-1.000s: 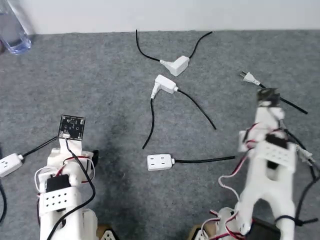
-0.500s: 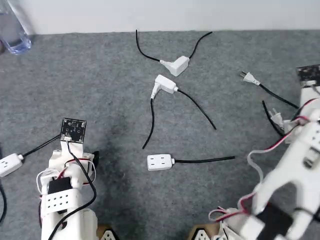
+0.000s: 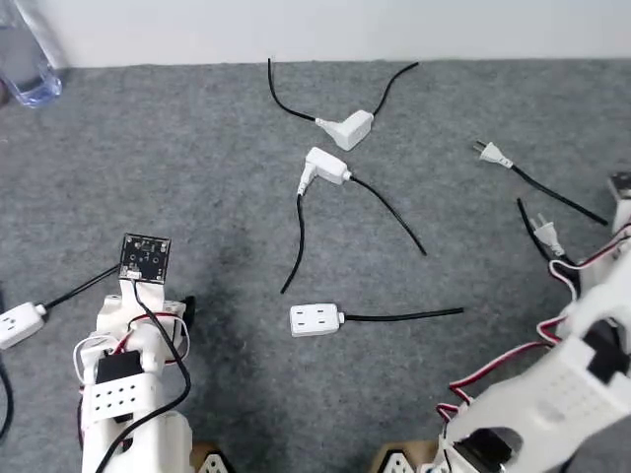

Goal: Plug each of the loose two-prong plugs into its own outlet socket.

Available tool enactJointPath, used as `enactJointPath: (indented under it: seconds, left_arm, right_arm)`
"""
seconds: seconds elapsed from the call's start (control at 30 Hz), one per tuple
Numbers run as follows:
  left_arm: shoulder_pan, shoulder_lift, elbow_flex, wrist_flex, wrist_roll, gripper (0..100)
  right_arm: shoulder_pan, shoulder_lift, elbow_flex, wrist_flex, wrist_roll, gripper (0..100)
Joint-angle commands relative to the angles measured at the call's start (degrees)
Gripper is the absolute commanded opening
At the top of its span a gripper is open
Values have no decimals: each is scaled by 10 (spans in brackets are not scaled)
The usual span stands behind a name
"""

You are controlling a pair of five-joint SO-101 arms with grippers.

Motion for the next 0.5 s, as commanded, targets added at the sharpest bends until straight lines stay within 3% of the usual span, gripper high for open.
enactJointPath:
  seconds: [0.0, 0.23, 0.4, 0.47]
  left_arm:
    - [2, -9, -3, -14, -7, 258]
    - [2, -9, -3, -14, -7, 258]
    - [2, -9, -3, -21, -7, 258]
    - [2, -8, -3, -24, -7, 258]
  right_arm:
    - [6, 30, -63, -11, 15, 235]
    - [4, 99, -109, -9, 16, 228]
    - [6, 100, -115, -5, 14, 72]
    - [6, 94, -114, -4, 13, 56]
